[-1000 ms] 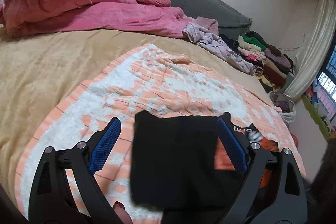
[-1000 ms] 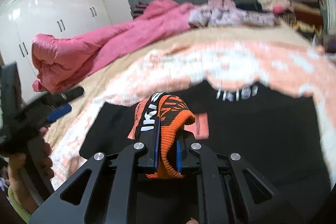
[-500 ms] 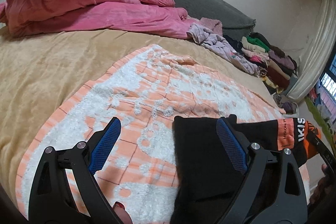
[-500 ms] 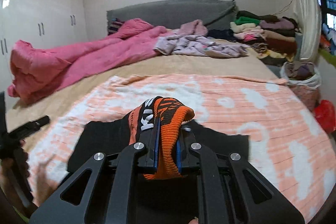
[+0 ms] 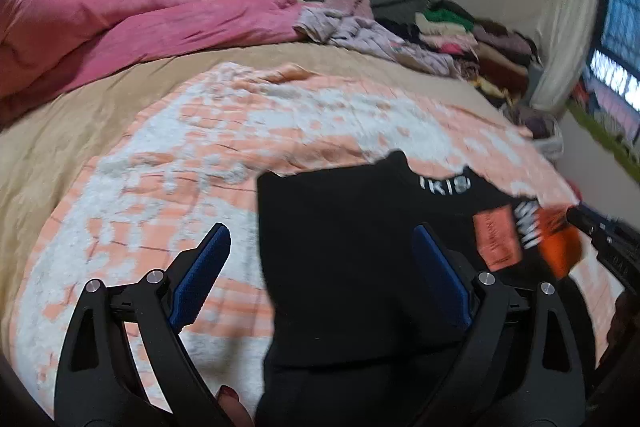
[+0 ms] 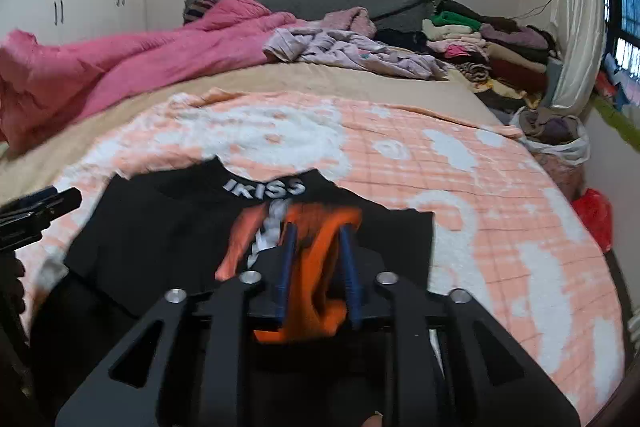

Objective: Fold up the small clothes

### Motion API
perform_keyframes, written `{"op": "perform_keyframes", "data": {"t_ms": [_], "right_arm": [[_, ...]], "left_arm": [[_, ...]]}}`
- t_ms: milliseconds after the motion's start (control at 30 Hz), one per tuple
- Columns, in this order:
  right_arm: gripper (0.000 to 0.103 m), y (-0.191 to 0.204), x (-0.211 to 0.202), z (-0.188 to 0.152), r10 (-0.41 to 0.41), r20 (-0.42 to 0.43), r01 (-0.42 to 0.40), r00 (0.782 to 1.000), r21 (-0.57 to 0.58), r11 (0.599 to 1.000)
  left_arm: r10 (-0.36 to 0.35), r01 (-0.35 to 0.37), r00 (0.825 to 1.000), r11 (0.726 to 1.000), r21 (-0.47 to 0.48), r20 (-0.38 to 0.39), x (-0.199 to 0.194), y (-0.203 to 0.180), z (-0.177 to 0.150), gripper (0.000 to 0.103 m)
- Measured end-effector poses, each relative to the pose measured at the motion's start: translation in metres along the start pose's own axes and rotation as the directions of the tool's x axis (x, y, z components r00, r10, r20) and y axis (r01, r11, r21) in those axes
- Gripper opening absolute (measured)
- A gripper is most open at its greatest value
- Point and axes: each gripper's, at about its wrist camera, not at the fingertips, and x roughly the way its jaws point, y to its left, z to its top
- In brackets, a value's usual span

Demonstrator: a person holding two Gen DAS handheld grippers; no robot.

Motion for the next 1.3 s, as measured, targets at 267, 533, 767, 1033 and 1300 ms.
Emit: {"op": "perform_keyframes", "data": {"t_ms": [267, 533, 767, 1033, 1300], "right_arm": [[0.049, -0.026, 0.011, -0.020, -0.040, -0.061, 0.045, 0.997, 0.074, 0.996], [0.050, -0.028, 0.024, -0.027, -0.025, -0.111, 0.039, 0.994, 0.128, 0.991], [0.052, 0.020, 0.033, -0.021, 0.082, -0.133, -0.080, 0.988, 0.021, 0.997], [0.061, 0.041, 0.048, -0.025, 0.110, -0.202, -0.118, 0.973, -0.027, 0.993], [0.062, 0.022, 0.063, -0.045, 0.130, -0.242, -0.119, 0.961, 0.061, 0.991]], "left_arm": [[-0.052, 0.053, 0.999, 0.993, 0.109, -0.011, 0.004, -0.030, -0.009, 0.085], [-0.043, 0.063, 0.993, 0.983, 0.175, -0.114, 0.026, -0.043, -0.020, 0.085], [0.011, 0.032, 0.978, 0.980, 0.197, -0.210, 0.046, -0.039, -0.031, 0.084], [-0.012, 0.051, 0.973, 0.985, 0.166, -0.229, 0.044, -0.030, -0.031, 0.084], [-0.010, 0.050, 0.973, 0.984, 0.169, -0.229, 0.042, -0.031, -0.031, 0.084]]}}
